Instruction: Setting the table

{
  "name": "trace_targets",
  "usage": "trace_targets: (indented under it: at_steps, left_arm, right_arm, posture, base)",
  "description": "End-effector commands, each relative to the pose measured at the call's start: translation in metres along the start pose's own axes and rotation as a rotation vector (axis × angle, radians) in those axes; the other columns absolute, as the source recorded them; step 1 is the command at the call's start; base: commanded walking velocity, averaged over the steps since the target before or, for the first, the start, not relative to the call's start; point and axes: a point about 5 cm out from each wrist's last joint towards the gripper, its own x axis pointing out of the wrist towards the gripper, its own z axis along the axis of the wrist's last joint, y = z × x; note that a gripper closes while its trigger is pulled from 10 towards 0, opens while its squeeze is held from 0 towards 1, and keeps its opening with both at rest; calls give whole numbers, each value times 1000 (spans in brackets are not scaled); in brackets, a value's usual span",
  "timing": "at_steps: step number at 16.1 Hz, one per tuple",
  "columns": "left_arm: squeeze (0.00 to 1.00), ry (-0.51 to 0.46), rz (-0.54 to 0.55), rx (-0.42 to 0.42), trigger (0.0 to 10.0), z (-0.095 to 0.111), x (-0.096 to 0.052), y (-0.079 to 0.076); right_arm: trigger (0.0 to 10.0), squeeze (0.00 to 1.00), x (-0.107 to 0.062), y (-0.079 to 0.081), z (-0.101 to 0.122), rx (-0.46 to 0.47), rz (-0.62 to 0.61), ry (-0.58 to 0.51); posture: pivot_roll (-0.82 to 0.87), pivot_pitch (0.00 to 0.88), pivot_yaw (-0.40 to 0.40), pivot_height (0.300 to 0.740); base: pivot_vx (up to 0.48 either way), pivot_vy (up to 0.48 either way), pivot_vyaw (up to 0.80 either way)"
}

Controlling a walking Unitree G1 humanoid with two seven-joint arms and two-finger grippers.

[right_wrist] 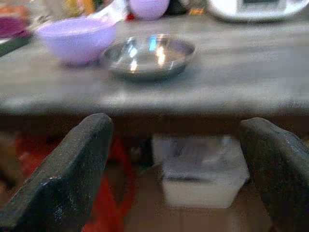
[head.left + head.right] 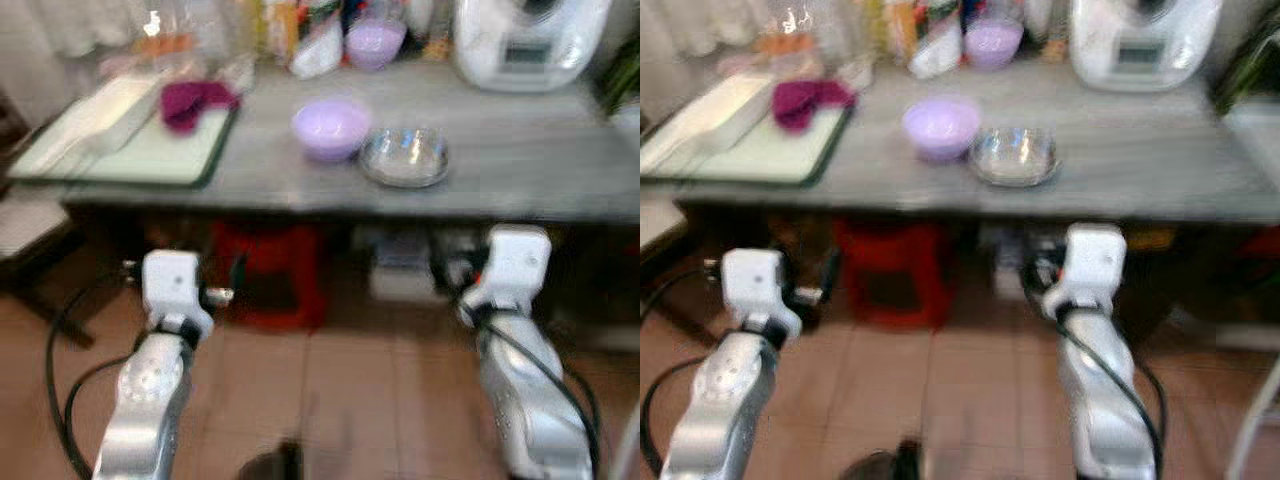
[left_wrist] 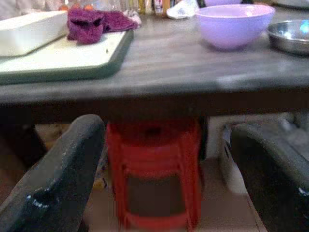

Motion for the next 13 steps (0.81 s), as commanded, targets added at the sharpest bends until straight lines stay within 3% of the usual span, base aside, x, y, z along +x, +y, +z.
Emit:
trace_targets:
  at_steps: [1, 6, 8, 13]
  left_arm:
    - [0, -29, -24, 13, 10000, 6, 2, -1]
    - [0, -52, -49, -13, 10000, 9, 2, -3]
    - [0, -56, -60, -15, 10000, 10, 2, -6]
    - [0, -59, -78, -31, 10000, 10, 3, -7]
  right_arm:
    - [10000, 0, -1, -3, 2, 16, 3, -26]
    - [10000, 0, -4, 7, 2, -6, 79, -27]
    - [10000, 0, -6, 9, -3, 64, 112, 17]
    - [10000, 0, -2, 11, -1, -11, 101, -22]
  posture:
    - [-144, 129, 61, 740]
    - [-140, 131, 63, 740]
    - [-140, 131, 61, 740]
    - [-138, 132, 64, 740]
  base:
    - [0, 0, 0]
    - [0, 0, 0]
    - [0, 0, 0]
    - [0, -393, 0]
